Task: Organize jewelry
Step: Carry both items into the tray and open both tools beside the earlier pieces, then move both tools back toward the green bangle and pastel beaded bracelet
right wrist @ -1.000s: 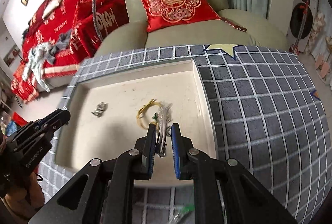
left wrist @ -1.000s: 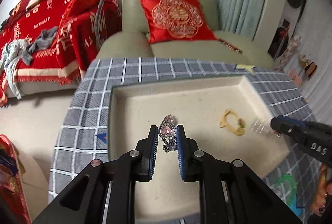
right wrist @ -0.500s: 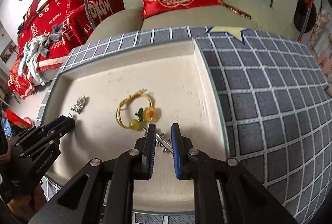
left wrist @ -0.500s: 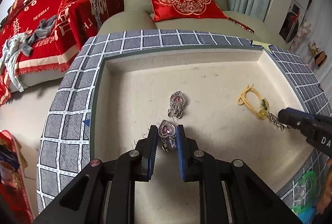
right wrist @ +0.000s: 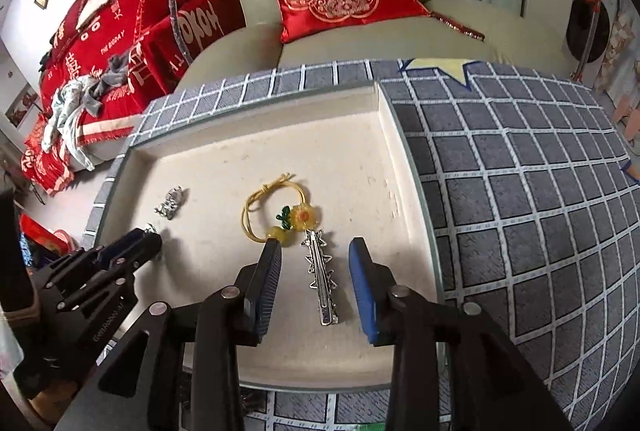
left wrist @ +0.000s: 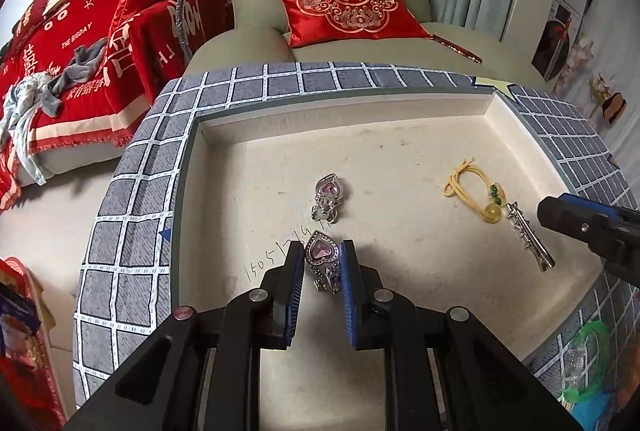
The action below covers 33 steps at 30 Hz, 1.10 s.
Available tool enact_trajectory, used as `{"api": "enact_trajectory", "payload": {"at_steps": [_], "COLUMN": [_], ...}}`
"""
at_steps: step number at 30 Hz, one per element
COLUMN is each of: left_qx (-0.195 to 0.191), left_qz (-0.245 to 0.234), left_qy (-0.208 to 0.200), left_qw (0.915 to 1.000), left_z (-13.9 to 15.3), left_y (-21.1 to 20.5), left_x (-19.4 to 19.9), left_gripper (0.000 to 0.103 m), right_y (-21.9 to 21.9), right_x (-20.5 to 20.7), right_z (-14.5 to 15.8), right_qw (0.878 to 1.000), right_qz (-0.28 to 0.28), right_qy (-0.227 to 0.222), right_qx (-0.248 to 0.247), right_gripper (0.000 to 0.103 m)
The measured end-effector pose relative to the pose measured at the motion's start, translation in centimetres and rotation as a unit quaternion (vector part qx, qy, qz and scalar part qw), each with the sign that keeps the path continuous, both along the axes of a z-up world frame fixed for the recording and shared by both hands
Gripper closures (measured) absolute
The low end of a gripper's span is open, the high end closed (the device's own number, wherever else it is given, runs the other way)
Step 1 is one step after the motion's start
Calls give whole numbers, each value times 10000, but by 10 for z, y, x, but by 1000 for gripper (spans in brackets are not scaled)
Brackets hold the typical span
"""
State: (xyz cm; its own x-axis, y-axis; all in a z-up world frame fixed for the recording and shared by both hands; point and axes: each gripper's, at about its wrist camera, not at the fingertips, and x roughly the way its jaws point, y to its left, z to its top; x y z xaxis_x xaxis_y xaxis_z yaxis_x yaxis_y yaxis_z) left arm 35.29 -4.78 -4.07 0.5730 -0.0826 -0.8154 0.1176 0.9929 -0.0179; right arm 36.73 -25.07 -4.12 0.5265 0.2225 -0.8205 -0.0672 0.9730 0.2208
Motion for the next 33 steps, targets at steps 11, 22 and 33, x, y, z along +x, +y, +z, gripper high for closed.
{"api": "enact_trajectory", "payload": {"at_steps": [11, 22, 33], "left_qx": [31, 36, 44], "left_qz": [79, -26, -174], "left_qy": [-339, -654, -722], "left_qw": [9994, 9978, 9972], "left_z": [18, 43, 64], "left_y": [2, 1, 6], "left_x": [-6, -31, -66], "left_gripper": [0, 0, 0], "right_y": [-2, -3, -2], "right_x": [-9, -31, -63], "right_z": [12, 33, 63], "right_qw": [9999, 9990, 9976], "right_qz": [-70, -144, -111], "right_qy": [-86, -387, -673], "right_qx": [-7, 143, 112], "right_gripper": [64, 14, 0]}}
